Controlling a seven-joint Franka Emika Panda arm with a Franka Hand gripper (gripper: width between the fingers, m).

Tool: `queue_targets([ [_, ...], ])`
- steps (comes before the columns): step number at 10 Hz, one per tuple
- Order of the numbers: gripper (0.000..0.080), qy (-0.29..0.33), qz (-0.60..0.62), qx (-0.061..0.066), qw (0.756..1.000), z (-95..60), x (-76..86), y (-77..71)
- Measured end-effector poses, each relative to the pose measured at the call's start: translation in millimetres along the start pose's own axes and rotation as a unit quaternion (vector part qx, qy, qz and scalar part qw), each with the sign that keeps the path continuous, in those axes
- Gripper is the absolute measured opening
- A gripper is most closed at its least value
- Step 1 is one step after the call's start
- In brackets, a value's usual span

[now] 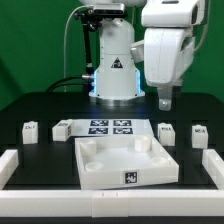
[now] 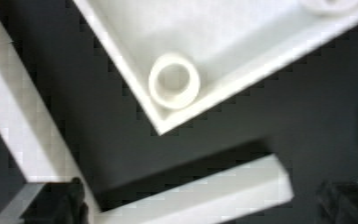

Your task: Assemble one leg

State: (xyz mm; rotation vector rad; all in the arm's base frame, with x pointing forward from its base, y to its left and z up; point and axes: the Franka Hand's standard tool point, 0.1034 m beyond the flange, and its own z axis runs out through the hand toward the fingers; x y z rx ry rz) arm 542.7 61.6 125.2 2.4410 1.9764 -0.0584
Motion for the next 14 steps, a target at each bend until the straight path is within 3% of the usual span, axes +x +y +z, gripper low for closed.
queue_targets([
  [2,0.0650,-0.008,-0.049,0.008,0.999,9.5,-10.1,-4.0],
  [5,0.0650,-0.008,-0.048,0.008,0.999,9.4,-10.0,-3.8],
  [6,0.0650,-0.008,-0.087,0.010,0.996,11.6,-15.7,-4.6],
  [7,0.0650,-0.008,-0.143,0.019,0.990,18.3,-31.3,-8.8],
  [9,0.0650,-0.007,-0.195,0.039,0.980,35.0,-56.8,-27.0],
  [11,0.0650,-0.002,-0.195,0.051,0.979,49.1,-78.8,-38.7],
  [14,0.0650,-0.003,-0.195,0.051,0.980,48.8,-78.6,-38.5],
])
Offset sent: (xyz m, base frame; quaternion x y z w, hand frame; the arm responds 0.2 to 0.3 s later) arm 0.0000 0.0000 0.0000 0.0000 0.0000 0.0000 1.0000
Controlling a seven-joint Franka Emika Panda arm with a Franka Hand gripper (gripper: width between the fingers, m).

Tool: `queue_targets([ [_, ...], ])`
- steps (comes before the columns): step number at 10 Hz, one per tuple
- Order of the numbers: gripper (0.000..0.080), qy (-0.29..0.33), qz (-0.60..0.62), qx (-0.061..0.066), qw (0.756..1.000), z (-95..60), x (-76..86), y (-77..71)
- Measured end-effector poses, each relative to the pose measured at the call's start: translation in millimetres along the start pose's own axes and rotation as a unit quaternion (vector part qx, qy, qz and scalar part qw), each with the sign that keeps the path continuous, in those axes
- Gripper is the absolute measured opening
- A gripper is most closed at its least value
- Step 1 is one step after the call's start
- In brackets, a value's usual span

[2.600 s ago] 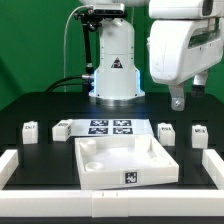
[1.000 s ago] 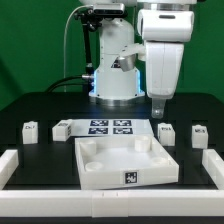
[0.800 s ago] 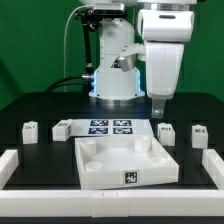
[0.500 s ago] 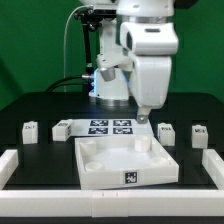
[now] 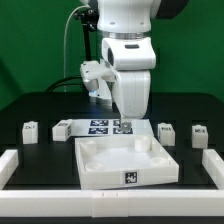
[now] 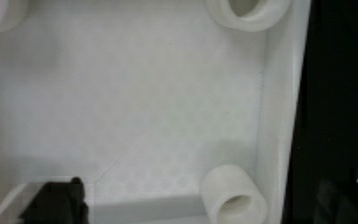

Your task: Assemble one leg

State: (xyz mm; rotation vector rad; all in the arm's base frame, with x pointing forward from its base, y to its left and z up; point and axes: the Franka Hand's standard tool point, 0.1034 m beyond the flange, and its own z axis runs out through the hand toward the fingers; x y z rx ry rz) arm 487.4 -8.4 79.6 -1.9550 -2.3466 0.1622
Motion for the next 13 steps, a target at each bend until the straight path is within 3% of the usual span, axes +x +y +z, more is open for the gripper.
queue_targets([
  [1,0.0650,0.001,-0.003,0.003,1.000,3.3,-0.6,-3.7],
  [4,0.0650,0.014,-0.004,0.038,0.999,38.3,1.9,-43.6],
  [8,0.0650,0.024,-0.005,0.058,0.998,64.7,7.2,-47.9],
  [12,0.0650,0.027,-0.005,0.065,0.998,72.0,7.5,-50.5],
  [13,0.0514,0.026,-0.002,0.064,0.998,70.9,7.3,-49.9],
])
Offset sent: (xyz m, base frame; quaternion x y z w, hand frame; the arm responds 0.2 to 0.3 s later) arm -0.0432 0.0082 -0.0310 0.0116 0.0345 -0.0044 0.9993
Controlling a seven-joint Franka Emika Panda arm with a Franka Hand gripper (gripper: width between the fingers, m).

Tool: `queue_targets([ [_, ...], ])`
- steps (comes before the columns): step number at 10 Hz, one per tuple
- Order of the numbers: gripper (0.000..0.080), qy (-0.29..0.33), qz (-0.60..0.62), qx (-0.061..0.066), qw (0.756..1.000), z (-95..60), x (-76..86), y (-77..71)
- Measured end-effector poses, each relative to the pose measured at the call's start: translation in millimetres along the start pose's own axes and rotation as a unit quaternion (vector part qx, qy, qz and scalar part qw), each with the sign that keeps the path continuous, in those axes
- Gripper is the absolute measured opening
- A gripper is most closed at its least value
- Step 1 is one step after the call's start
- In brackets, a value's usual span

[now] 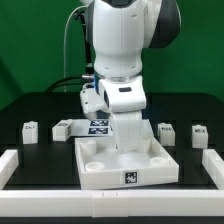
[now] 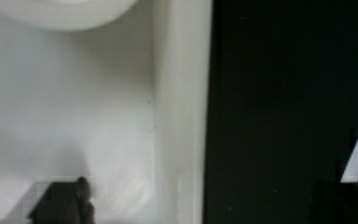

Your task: Assemble one leg

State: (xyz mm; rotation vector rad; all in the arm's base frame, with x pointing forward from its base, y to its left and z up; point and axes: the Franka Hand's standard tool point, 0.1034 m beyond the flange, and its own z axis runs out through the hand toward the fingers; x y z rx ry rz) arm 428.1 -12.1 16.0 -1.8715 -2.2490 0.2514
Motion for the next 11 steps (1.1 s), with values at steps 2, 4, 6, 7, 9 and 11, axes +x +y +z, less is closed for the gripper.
queue_targets([
  [2,0.0377,0.000,0.005,-0.001,1.000,-0.8,-0.1,0.6],
  [4,0.0230,0.000,0.006,0.000,1.000,-0.1,-0.2,0.3],
  [6,0.0070,0.000,0.006,-0.001,1.000,-0.6,-0.3,0.8],
  [7,0.0070,0.000,0.006,-0.001,1.000,-0.6,-0.3,0.8],
  [9,0.0070,0.000,0.006,-0.001,1.000,-0.7,-0.3,0.8],
  [11,0.0070,0.000,0.006,-0.001,1.000,-0.7,-0.4,0.8],
])
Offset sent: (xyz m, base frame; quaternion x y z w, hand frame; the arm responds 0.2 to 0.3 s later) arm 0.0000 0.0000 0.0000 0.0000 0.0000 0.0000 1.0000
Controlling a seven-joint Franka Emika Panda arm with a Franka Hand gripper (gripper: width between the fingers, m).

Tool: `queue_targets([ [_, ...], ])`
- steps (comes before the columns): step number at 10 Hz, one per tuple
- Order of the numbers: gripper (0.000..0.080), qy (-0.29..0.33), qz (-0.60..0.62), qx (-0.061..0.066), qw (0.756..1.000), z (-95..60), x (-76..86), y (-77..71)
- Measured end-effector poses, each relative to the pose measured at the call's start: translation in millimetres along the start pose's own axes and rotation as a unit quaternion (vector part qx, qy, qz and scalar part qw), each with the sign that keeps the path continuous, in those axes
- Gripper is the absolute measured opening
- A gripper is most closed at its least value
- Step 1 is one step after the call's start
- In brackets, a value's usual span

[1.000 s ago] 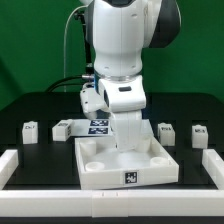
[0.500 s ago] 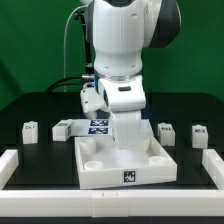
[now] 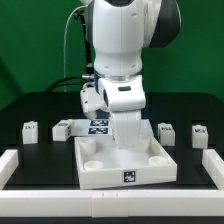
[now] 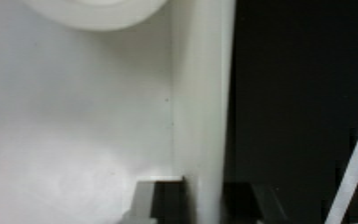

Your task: Assemble one leg

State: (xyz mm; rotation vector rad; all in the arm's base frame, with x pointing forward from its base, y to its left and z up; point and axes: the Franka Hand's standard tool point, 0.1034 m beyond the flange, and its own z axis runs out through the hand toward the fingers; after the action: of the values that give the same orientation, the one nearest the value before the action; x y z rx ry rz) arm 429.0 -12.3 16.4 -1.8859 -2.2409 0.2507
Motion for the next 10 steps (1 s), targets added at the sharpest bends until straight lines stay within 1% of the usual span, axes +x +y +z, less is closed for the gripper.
queue_targets([
  [1,0.0070,0.000,0.019,-0.001,1.000,-0.1,2.3,0.7],
  [3,0.0070,0.000,0.055,-0.002,0.998,-0.6,13.5,3.7],
  [4,0.0070,0.001,0.069,-0.003,0.998,-0.8,18.8,6.6],
  [6,0.0070,0.002,0.073,-0.009,0.997,-2.8,23.3,16.2],
  [9,0.0070,0.006,0.066,-0.021,0.998,-9.5,48.1,42.4],
  [10,0.0070,0.007,0.061,-0.025,0.998,-11.4,59.3,51.9],
])
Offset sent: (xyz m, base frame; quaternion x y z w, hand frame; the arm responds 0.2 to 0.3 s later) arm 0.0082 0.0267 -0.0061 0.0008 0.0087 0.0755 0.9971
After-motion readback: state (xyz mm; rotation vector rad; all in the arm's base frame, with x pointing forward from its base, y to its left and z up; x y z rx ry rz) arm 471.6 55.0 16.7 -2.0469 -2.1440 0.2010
